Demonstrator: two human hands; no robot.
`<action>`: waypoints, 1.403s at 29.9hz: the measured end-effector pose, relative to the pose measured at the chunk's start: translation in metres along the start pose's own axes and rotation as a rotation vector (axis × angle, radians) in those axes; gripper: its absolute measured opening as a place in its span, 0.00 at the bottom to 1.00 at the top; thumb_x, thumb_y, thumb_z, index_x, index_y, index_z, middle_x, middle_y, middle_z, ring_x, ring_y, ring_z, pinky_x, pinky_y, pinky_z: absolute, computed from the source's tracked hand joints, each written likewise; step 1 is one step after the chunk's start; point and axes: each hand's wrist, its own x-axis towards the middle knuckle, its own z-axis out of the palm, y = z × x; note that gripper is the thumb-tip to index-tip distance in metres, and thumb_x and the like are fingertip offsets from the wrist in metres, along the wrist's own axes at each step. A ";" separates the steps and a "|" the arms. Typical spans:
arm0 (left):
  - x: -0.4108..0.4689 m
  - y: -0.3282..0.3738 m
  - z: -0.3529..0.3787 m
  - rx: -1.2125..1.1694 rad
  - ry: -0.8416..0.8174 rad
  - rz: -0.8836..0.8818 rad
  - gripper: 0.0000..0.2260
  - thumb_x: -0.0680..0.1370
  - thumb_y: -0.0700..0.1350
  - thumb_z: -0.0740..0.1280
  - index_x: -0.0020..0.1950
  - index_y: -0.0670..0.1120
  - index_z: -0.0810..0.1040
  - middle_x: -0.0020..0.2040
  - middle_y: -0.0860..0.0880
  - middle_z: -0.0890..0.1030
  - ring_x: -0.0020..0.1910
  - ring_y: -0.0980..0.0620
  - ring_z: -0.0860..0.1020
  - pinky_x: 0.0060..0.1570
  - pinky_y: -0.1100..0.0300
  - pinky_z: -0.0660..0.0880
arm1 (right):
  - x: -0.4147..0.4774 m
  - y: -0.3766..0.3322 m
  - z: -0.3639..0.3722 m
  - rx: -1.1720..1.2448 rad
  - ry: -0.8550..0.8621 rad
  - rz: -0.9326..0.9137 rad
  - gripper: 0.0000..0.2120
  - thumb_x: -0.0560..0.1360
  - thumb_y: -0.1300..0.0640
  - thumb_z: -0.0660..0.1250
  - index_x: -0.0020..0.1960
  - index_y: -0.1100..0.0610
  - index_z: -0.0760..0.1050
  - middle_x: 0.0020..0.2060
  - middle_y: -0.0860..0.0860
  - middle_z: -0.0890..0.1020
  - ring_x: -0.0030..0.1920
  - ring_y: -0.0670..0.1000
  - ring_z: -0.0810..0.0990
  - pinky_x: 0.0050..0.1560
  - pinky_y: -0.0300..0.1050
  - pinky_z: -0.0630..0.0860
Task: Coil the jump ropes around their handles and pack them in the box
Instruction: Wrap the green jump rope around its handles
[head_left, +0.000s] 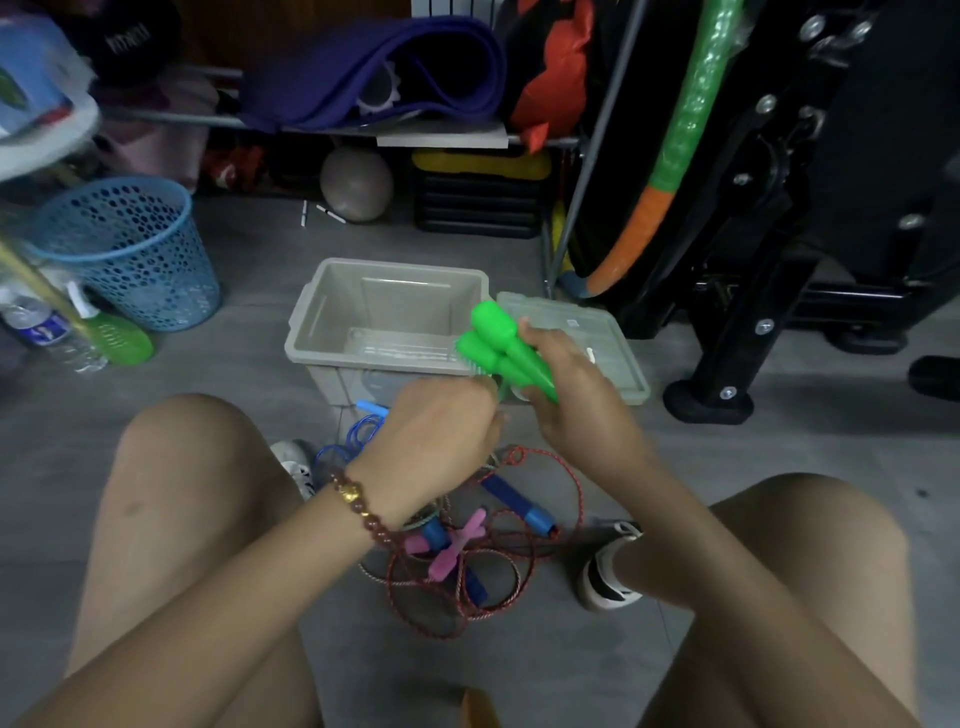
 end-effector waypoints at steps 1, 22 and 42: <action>0.000 -0.003 -0.003 0.020 0.019 0.030 0.16 0.80 0.56 0.55 0.53 0.44 0.73 0.49 0.43 0.80 0.51 0.42 0.78 0.40 0.55 0.66 | -0.001 0.001 0.001 0.039 -0.015 -0.025 0.29 0.72 0.69 0.66 0.71 0.59 0.65 0.65 0.52 0.73 0.61 0.48 0.73 0.59 0.43 0.71; 0.031 -0.024 0.007 -1.824 0.320 -0.268 0.14 0.83 0.45 0.51 0.55 0.47 0.76 0.46 0.46 0.78 0.42 0.51 0.74 0.45 0.60 0.71 | 0.005 -0.023 -0.017 2.138 -0.758 0.466 0.20 0.79 0.66 0.60 0.69 0.70 0.64 0.56 0.63 0.76 0.39 0.53 0.78 0.31 0.41 0.76; 0.003 -0.008 -0.016 0.161 0.050 0.115 0.13 0.80 0.54 0.56 0.55 0.48 0.74 0.51 0.47 0.80 0.51 0.44 0.78 0.39 0.57 0.64 | 0.006 -0.006 0.000 0.088 -0.056 -0.003 0.29 0.73 0.68 0.67 0.72 0.60 0.64 0.52 0.54 0.69 0.52 0.52 0.74 0.56 0.33 0.68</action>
